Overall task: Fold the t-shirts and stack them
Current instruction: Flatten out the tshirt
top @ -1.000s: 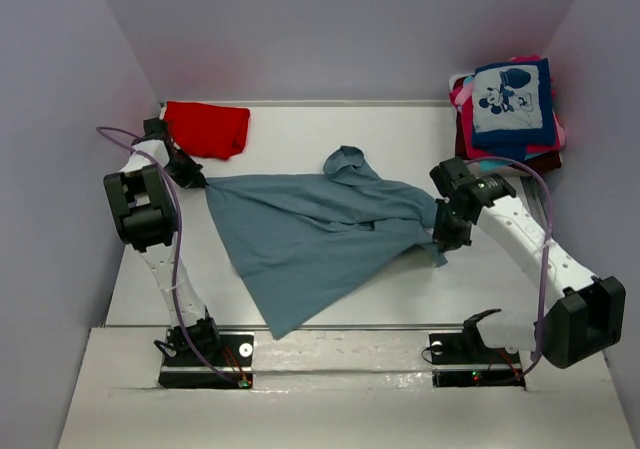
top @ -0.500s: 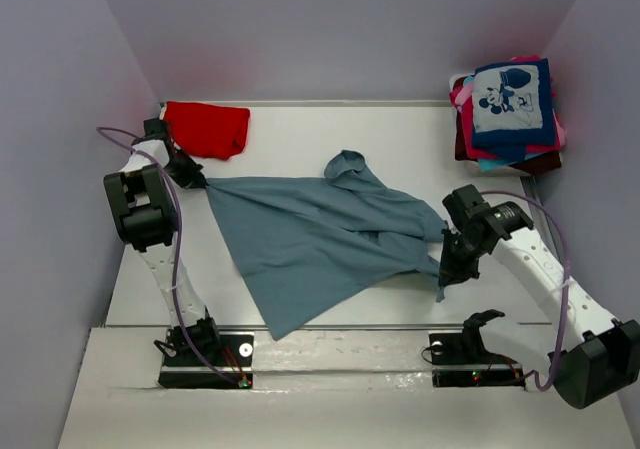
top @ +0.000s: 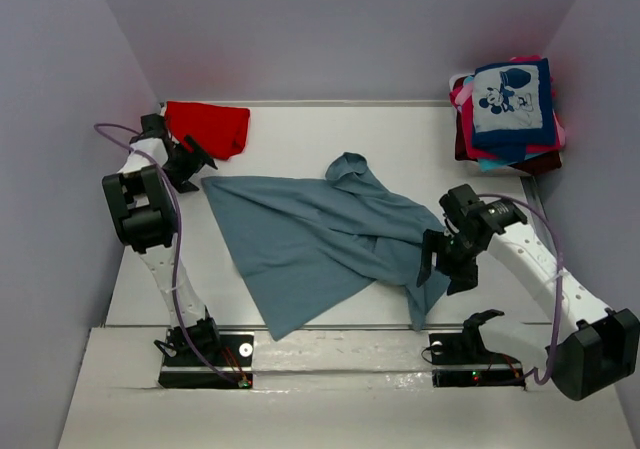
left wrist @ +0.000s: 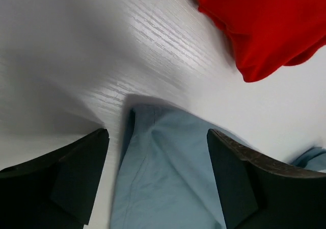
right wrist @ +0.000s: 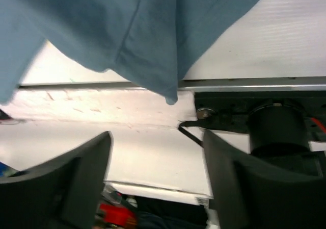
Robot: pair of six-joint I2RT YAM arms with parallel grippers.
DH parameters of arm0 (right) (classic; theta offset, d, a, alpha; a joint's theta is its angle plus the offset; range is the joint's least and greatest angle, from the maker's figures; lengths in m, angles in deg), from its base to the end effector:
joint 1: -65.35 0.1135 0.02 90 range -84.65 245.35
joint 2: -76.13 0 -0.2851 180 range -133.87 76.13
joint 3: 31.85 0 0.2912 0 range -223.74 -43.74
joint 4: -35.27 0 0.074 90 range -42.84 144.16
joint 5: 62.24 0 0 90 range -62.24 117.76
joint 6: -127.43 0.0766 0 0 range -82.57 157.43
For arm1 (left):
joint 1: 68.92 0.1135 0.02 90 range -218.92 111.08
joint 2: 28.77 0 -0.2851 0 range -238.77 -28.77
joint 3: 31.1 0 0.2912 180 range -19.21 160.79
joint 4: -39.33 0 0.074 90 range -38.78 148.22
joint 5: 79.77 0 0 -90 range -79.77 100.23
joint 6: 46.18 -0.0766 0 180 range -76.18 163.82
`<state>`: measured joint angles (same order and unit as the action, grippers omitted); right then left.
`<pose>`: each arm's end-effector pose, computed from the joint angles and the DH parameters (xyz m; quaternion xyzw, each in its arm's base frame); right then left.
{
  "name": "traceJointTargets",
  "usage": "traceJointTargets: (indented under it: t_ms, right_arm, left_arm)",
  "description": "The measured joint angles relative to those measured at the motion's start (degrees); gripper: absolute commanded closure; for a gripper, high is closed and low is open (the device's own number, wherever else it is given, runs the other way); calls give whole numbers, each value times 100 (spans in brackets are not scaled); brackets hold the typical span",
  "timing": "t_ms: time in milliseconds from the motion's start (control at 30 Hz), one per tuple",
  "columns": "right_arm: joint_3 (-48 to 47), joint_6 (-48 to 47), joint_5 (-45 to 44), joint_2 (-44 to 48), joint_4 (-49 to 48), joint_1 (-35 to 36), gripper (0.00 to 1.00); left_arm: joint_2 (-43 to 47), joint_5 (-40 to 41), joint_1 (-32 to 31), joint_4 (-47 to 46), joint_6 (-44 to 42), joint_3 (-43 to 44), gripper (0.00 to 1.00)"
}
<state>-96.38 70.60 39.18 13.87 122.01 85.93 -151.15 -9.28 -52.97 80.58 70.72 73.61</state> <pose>0.1750 0.0819 0.2290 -0.1042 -0.9884 -0.1103 0.0021 0.5124 0.1198 0.1407 -0.3046 0.9005 -0.1877 0.2473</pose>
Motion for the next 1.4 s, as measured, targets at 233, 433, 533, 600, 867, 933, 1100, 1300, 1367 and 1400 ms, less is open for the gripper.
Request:
traceJointTargets:
  t_ms: [233, 433, 533, 600, 867, 933, 1100, 1300, 1367, 1400]
  right_arm:
    - [-481, -9, 216, -297, -245, 0, 0]
    - [-1150, 39, 98, -1123, -822, 0, 2]
    - [-1679, 48, -24, -1875, -1163, 0, 4]
    - [-2162, 50, -146, -2457, -1480, 0, 6]
    - [-4295, -63, -280, -4701, -2302, 0, 19]
    - [-4437, -87, -275, -4966, -2396, 0, 21]
    - [-4513, -122, -186, -5375, -2463, 0, 24]
    - [-4669, -208, -81, -5860, -2597, 0, 24]
    - [-4872, -256, -76, -6126, -2597, 0, 24]
    - [-4996, -284, -81, -6251, -2599, 0, 24]
  left_arm:
    - [269, 15, -37, 11, -31, -52, 2]
    - [1016, -7, -413, 61, -70, -393, 6]
    - [1478, -72, -817, 74, -111, -789, 9]
    - [1700, -111, -1075, 103, -131, -1058, 12]
    - [2391, -282, -1974, 282, -179, -2299, 23]
    - [2667, -284, -2111, 437, -195, -2592, 25]
    - [3475, -291, -2465, 636, -208, -3213, 25]
    - [4052, -297, -2804, 844, -170, -3679, 25]
    - [4155, -299, -2914, 883, -133, -3847, 26]
    - [4207, -299, -2946, 925, -122, -3921, 26]
